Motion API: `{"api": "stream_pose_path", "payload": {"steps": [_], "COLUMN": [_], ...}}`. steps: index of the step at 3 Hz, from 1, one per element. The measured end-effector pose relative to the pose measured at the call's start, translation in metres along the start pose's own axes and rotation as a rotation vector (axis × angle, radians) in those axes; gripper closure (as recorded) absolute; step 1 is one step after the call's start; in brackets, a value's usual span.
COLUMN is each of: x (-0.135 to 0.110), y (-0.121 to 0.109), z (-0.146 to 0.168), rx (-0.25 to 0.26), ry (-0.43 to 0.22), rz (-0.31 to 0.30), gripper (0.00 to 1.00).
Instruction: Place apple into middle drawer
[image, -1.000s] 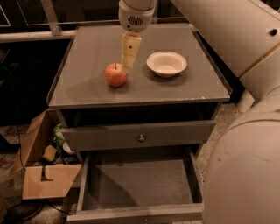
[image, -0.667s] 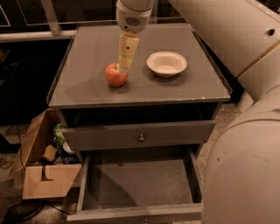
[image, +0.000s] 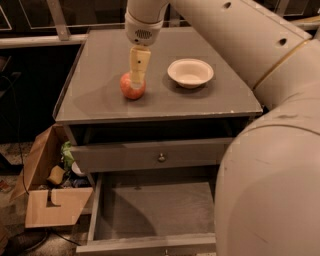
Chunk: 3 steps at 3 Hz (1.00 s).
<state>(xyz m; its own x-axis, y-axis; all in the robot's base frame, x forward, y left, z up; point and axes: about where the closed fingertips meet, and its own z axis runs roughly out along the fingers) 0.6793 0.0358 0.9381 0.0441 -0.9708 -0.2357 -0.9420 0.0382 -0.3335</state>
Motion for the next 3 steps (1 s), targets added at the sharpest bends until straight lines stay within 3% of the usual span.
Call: {"api": "stream_pose_path", "payload": {"steps": [1,2,3], "x": [-0.019,-0.017,-0.016], "y": [0.009,0.008,0.011], "z": [0.025,0.026,0.047], "rx": [-0.067,-0.060,-0.084], "ry": [-0.051,-0.038,0.003], "rz": [-0.044,-0.042,-0.039], "gripper": [0.00,0.00,0.00]}}
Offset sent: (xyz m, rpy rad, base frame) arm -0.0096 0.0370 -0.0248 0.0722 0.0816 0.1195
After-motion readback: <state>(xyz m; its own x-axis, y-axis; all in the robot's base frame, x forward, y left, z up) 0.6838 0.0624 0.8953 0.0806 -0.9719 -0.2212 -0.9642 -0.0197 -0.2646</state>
